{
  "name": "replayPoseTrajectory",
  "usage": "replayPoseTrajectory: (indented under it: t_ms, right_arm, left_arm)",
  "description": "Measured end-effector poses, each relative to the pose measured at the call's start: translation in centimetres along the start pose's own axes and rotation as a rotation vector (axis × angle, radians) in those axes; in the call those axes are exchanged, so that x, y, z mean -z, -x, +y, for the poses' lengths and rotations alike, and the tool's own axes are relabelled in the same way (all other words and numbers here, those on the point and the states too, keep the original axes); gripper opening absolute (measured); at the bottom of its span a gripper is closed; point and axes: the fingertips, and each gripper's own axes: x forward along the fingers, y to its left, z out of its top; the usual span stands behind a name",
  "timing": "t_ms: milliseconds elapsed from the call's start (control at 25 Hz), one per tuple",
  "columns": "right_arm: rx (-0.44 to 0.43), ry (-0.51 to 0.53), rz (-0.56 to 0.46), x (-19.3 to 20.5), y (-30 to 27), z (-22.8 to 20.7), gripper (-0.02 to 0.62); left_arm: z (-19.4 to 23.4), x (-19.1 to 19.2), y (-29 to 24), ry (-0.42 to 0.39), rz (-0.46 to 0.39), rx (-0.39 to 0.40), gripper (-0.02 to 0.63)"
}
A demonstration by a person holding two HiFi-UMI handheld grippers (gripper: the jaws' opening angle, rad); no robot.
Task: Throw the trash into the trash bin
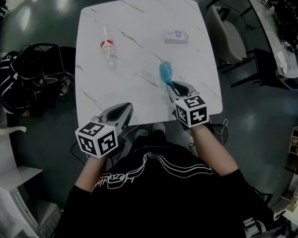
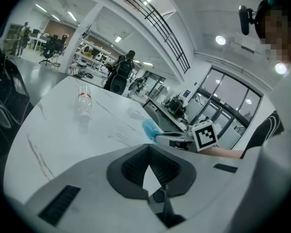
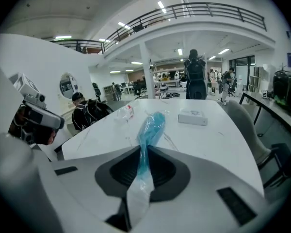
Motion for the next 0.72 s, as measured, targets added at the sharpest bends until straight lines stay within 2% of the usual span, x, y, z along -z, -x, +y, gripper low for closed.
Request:
replayPoseTrajectory:
  t_ms: [200, 440, 560, 720]
  right_arm:
    - [0.029, -0.038, -0.130, -2.4, 4.3, 0.8, 0.061]
    - [0.123, -0.063, -0.238, -3.1, 11.4, 0.1, 0.061]
    - [0.201, -0.093, -0.300, -2.2, 15.4, -1.2, 0.061]
    - [0.341, -0.161, -0.335, 1.0, 20.9, -3.2, 0.061]
  left_arm:
    - [-1.9, -1.9, -0.1, -0.059, -0.036, 0.087, 0.006]
    - [-6.3, -2.8, -1.7, -0.136, -0.028, 0.218, 0.006]
    - [-9.4, -2.4, -3.7, -0.180, 0.010, 0.309, 0.006]
    - [-14.1, -0.8, -6.4, -0.245, 0.084, 0.435, 0.006]
